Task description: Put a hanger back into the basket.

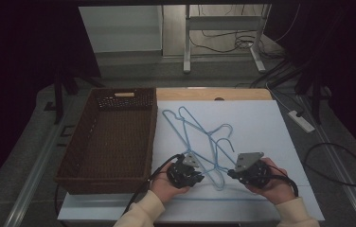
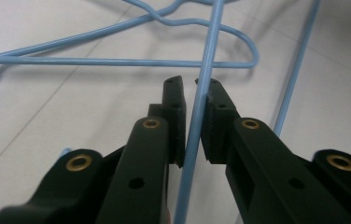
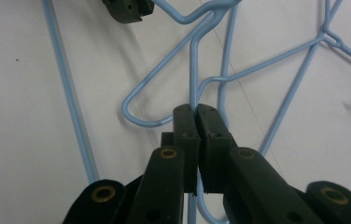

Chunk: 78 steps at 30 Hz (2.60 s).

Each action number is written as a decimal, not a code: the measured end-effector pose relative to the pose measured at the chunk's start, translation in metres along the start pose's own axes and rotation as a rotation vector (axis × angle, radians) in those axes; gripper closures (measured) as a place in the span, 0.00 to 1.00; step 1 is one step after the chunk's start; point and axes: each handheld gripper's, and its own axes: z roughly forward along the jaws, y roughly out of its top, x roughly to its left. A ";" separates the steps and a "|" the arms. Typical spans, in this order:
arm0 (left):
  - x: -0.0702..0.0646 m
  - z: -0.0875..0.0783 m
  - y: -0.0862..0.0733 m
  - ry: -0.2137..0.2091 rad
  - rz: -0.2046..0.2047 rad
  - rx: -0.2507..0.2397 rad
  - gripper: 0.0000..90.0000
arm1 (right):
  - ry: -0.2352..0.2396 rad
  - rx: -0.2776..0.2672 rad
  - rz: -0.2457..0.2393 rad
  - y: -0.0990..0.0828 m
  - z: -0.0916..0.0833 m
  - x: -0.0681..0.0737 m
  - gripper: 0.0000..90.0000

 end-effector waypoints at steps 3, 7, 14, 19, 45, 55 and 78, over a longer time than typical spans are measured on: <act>-0.003 -0.003 0.000 -0.028 0.004 -0.010 0.94 | 0.001 -0.002 0.012 -0.001 0.001 0.000 0.97; -0.004 -0.007 0.000 -0.042 0.010 -0.016 0.94 | 0.015 -0.032 0.042 -0.004 -0.001 0.000 0.95; -0.008 -0.017 -0.001 -0.065 0.010 -0.035 0.94 | 0.063 -0.199 0.187 -0.017 -0.017 -0.006 0.74; -0.013 -0.026 -0.002 -0.093 -0.016 -0.076 0.94 | 0.005 -0.348 0.346 -0.031 -0.035 -0.014 0.51; -0.041 -0.085 0.011 -0.125 -0.009 -0.211 0.96 | -0.245 -0.478 0.658 -0.093 -0.061 -0.029 0.41; -0.030 -0.128 0.013 -0.072 -0.061 -0.316 0.96 | -0.255 -0.460 0.661 -0.094 -0.057 -0.028 0.41; 0.025 -0.230 0.002 0.092 -0.130 -0.450 0.95 | -0.244 -0.415 0.613 -0.090 -0.043 -0.023 0.41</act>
